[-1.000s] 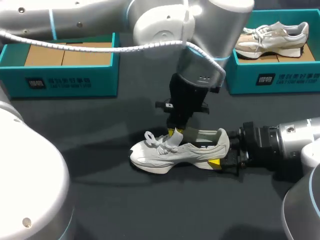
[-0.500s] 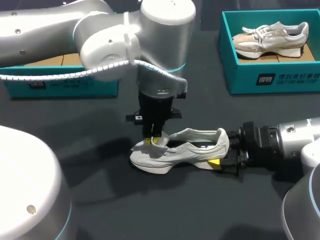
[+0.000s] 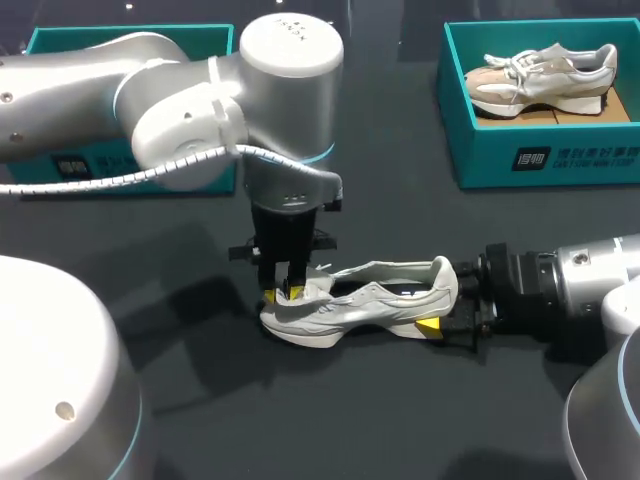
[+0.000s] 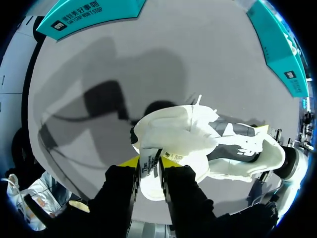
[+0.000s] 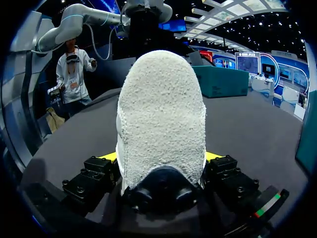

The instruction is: Take the shoe out of the shoebox, open the shoe tongue, remove and reinsert the insole, then place the shoe into the shoebox

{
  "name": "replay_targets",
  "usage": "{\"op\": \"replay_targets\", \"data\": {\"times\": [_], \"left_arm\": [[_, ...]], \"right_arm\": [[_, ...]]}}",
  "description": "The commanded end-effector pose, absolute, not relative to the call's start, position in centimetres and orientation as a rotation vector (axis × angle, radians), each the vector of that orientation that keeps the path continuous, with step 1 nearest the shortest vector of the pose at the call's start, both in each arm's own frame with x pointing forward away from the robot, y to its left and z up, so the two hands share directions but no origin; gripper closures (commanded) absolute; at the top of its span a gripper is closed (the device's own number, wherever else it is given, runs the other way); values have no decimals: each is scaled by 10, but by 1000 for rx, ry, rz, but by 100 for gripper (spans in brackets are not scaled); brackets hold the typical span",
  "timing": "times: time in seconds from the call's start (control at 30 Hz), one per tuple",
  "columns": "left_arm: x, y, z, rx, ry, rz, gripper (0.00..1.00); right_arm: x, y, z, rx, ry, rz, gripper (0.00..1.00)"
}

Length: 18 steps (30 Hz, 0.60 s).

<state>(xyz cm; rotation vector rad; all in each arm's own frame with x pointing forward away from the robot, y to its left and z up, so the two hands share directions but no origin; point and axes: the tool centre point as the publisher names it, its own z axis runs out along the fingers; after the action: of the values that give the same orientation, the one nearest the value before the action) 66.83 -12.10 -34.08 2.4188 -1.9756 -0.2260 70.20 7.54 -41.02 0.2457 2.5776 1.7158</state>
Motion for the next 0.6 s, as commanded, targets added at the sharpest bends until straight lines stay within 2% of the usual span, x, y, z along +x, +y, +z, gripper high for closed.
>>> {"op": "replay_targets", "data": {"times": [0.03,0.23,0.33,0.4,0.6], "left_arm": [[666,-117,-341,2421,-1976,-235,64],[660,-108,-336,2427,-2008,-254,48],[658,-104,-337,2430,-2013,-269,36],[657,-103,-332,2428,-2008,-258,35],[662,-116,-298,2380,-2024,-88,41]], "right_arm": [[701,75,-411,248,2581,1710,100],[701,75,-411,248,2581,1710,100],[701,75,-411,248,2581,1710,100],[701,75,-411,248,2581,1710,100],[701,75,-411,248,2581,1710,100]]}}
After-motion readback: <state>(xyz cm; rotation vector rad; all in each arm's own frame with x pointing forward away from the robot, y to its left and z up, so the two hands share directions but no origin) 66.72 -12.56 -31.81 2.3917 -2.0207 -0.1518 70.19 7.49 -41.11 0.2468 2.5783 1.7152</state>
